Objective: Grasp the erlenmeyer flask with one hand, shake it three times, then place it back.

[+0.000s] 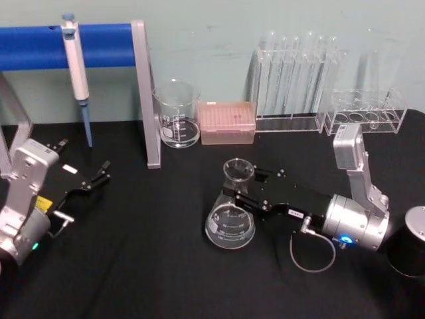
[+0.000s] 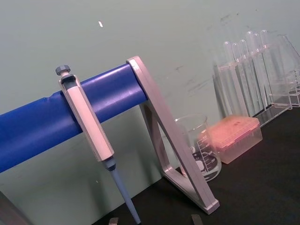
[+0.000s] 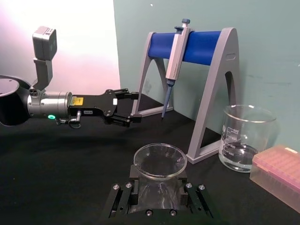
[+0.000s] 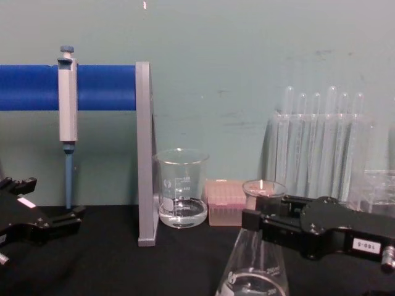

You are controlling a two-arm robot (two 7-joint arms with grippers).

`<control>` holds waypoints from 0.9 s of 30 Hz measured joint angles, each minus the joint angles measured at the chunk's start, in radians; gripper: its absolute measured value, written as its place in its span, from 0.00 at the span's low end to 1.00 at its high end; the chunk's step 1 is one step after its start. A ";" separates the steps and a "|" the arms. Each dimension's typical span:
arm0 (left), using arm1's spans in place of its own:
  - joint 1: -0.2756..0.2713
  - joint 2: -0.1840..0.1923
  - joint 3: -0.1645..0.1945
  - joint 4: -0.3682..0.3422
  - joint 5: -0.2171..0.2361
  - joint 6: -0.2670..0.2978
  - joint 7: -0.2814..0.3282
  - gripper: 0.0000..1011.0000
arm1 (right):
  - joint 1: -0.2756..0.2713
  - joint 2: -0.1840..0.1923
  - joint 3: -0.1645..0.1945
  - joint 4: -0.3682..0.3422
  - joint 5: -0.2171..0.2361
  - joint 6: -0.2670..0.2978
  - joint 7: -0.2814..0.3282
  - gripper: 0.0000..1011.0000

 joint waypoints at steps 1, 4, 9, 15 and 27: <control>0.000 0.000 0.000 0.000 0.000 0.000 0.000 0.99 | 0.000 0.000 -0.001 0.000 -0.001 0.001 0.000 0.45; 0.000 0.000 0.000 0.000 0.000 0.000 0.000 0.99 | 0.001 0.001 -0.003 0.001 -0.005 0.005 -0.001 0.45; 0.000 0.000 0.000 0.000 0.000 0.000 0.000 0.99 | 0.002 0.003 -0.006 0.002 -0.011 0.012 -0.007 0.45; 0.000 0.000 0.000 0.000 0.000 0.000 0.000 0.99 | 0.003 0.003 -0.007 0.003 -0.014 0.017 -0.012 0.45; 0.000 0.000 0.000 0.000 0.000 0.000 0.000 0.99 | 0.004 0.004 -0.010 0.005 -0.019 0.027 -0.015 0.45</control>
